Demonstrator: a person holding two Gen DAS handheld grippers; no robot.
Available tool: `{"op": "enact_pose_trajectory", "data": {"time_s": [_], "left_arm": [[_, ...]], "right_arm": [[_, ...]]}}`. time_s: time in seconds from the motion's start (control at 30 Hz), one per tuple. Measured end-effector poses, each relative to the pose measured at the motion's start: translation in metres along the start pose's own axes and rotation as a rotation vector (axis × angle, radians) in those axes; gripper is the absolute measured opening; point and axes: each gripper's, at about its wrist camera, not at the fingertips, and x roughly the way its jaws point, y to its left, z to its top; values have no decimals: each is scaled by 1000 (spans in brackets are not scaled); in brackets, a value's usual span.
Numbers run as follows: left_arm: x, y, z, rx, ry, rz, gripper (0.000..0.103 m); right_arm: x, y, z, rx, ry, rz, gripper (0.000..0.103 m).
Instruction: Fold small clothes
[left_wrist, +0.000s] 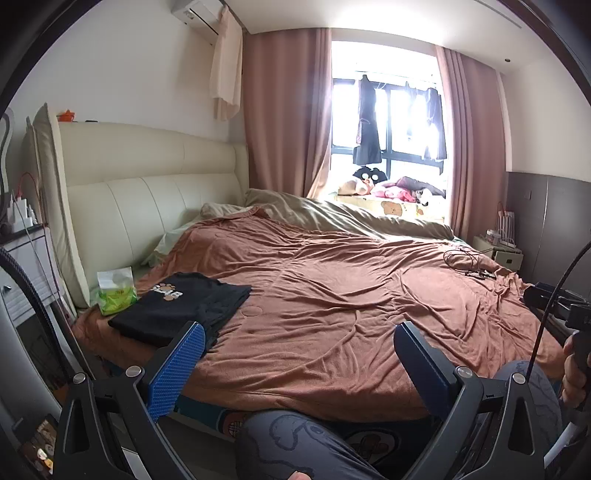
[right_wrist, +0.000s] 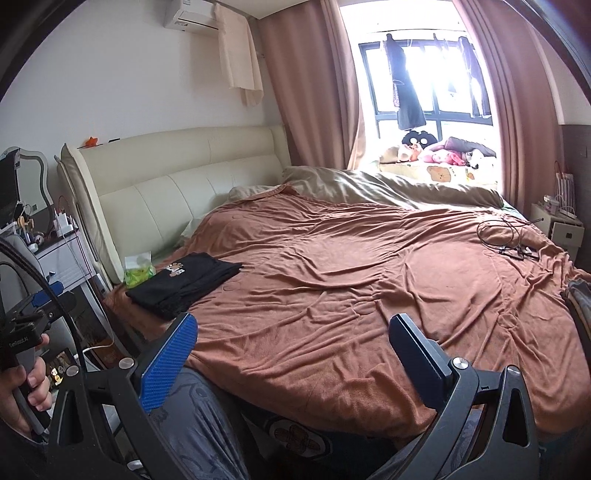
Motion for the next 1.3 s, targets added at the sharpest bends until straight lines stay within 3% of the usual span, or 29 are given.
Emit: {"op": "enact_pose_trajectory", "data": {"time_s": [0.37,1.3], "left_arm": [[10,-10,-19,0,13,-22,103],[17,-5,-22,-30,40,-37,103]], "right_arm": [[9,0,-3,-11,18,-55,103],[20,-5,0,10,52,-41,103]]}}
